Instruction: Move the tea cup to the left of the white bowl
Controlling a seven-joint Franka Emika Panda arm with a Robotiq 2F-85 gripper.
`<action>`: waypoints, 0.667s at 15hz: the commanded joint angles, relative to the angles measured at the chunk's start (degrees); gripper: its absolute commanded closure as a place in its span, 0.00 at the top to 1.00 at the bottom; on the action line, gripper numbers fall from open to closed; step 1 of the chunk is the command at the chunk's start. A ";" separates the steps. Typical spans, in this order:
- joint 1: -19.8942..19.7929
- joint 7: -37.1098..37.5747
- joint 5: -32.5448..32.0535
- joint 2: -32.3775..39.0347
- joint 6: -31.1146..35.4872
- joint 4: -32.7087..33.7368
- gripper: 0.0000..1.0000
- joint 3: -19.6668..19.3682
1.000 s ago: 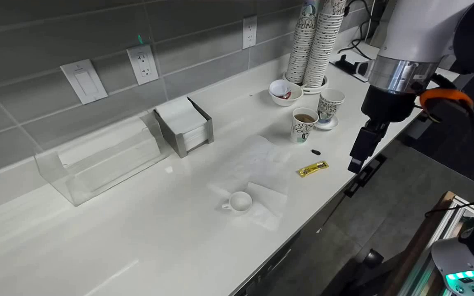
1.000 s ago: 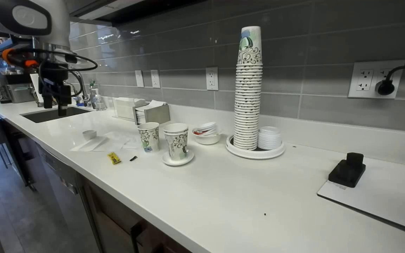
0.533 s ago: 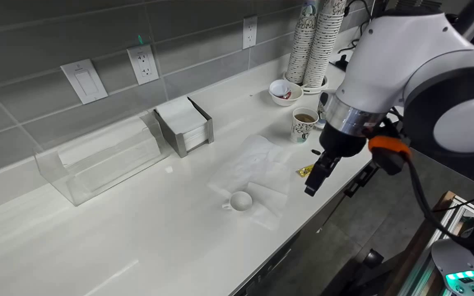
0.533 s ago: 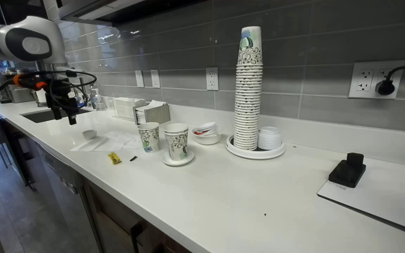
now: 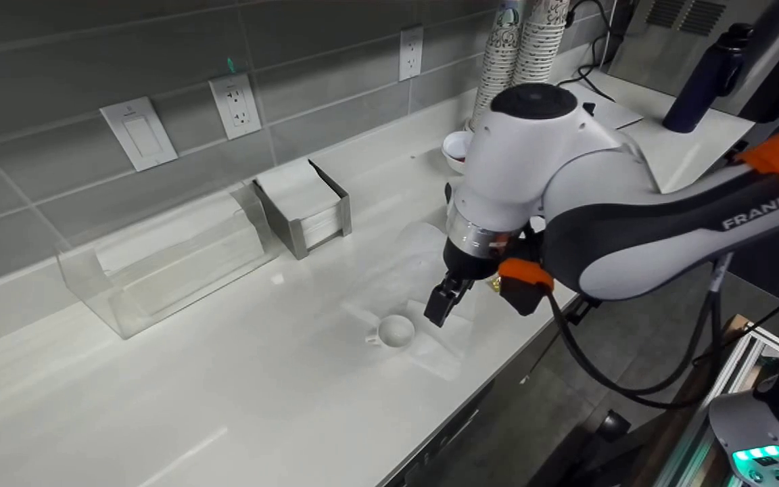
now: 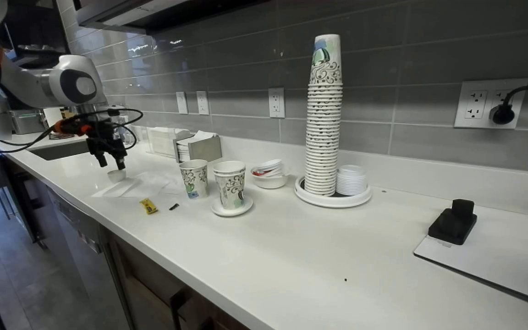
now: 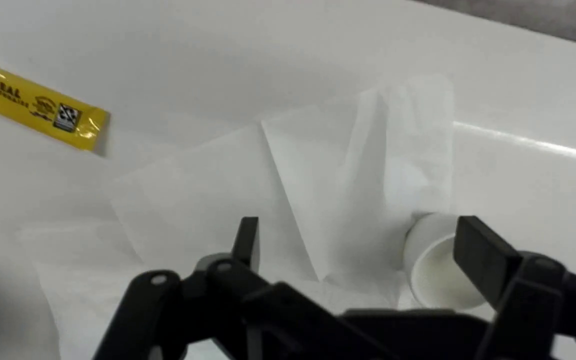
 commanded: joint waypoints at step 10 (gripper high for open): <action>8.95 -0.72 -1.99 15.95 -5.73 18.34 0.96 -6.99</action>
